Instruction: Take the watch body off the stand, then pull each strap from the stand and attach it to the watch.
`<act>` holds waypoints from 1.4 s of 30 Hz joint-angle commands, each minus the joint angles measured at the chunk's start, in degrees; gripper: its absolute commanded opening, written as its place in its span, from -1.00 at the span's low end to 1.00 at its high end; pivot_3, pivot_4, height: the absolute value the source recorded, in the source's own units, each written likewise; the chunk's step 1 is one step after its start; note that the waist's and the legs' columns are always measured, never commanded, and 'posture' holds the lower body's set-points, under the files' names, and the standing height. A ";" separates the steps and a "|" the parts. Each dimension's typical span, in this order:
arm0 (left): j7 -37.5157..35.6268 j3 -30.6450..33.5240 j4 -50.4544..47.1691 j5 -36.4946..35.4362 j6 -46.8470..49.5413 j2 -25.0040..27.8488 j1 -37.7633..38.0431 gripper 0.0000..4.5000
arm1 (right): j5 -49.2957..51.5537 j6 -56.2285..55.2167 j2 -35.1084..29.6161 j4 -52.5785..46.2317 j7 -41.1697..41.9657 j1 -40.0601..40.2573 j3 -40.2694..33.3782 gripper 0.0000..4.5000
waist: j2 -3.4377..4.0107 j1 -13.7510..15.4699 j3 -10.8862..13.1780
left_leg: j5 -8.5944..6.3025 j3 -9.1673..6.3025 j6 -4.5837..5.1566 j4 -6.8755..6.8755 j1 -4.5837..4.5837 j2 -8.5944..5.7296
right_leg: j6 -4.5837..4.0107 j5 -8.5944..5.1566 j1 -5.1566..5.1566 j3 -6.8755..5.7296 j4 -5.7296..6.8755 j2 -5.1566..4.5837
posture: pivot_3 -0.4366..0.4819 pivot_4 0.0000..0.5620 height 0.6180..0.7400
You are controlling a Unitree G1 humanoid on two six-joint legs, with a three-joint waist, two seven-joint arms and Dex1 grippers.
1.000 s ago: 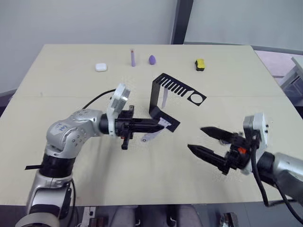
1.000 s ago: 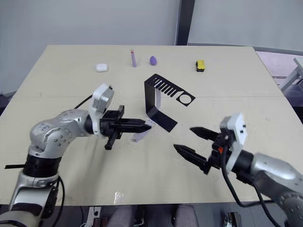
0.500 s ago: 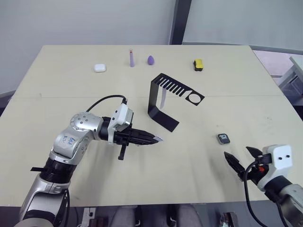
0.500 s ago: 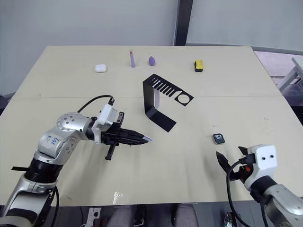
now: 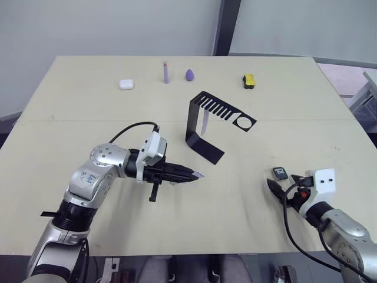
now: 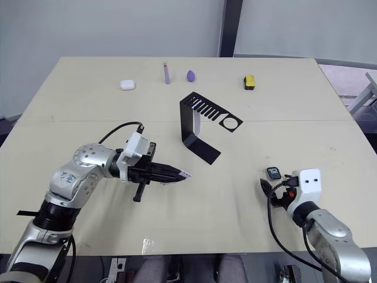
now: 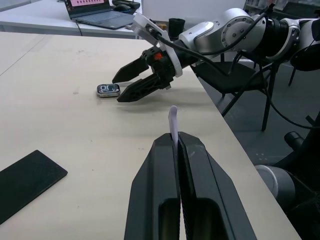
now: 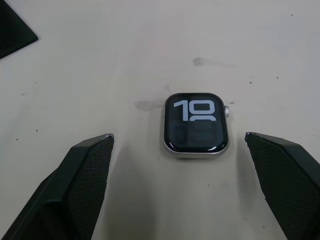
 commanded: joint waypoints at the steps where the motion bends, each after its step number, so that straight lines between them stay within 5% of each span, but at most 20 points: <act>1: 0.81 1.35 -3.37 -1.77 1.02 -0.34 -0.19 -1.00 | -4.03 0.54 0.64 0.63 -3.85 -0.73 1.33 0.98 | 0.00 0.01 0.00 | 0.00 -0.01 0.00 0.00 0.00 0.01 | 0.00 0.00 0.00 -0.01 0.02 0.00 | -0.05 -0.47 1.00; 21: 1.62 2.01 -2.49 -2.20 2.76 -0.44 -1.46 -1.00 | -7.65 2.19 5.32 2.33 -5.36 -3.52 2.28 0.98 | 0.01 -0.87 0.00 | 0.03 -0.06 -0.04 0.00 0.02 0.01 | 0.00 0.00 0.07 -0.06 0.19 0.03 | -0.05 -0.47 1.00; 24: 1.55 2.03 -2.22 -2.13 2.61 -0.44 -1.56 -1.00 | -7.98 2.10 5.58 2.22 -5.14 -3.48 2.28 0.60 | 0.01 -0.88 -0.01 | 0.04 -0.06 -0.04 0.00 0.02 0.01 | 0.00 0.00 0.07 -0.06 0.19 0.04 | -0.05 -0.47 1.00; 29: 1.59 2.05 -2.18 -2.05 2.52 -0.38 -1.53 -1.00 | -8.03 2.62 4.36 -0.50 -4.54 -2.94 1.38 -0.33 | 0.01 -0.80 -0.01 | 0.04 -0.07 -0.05 0.00 0.02 0.01 | 0.01 0.00 0.07 -0.06 0.19 0.04 | -0.05 -0.47 1.00; 36: 1.42 1.93 -1.23 0.30 -0.87 0.37 -1.38 -1.00 | -2.00 9.19 -2.33 -9.67 0.11 -3.78 -1.61 -0.33 | 0.08 -0.82 0.03 | 0.04 -0.09 -0.05 -0.01 0.00 -0.01 | 0.01 0.00 0.07 -0.05 0.18 0.03 | -0.05 -0.47 1.00; 42: -1.08 -0.09 0.37 5.69 -9.93 0.77 -2.16 -1.00 | 23.10 32.01 -14.39 -17.98 9.77 -8.11 -5.71 -0.33 | 0.10 -0.77 0.04 | 0.02 -0.14 -0.03 -0.02 0.00 0.04 | 0.00 0.00 0.07 -0.07 0.08 0.02 | -0.05 -0.47 1.00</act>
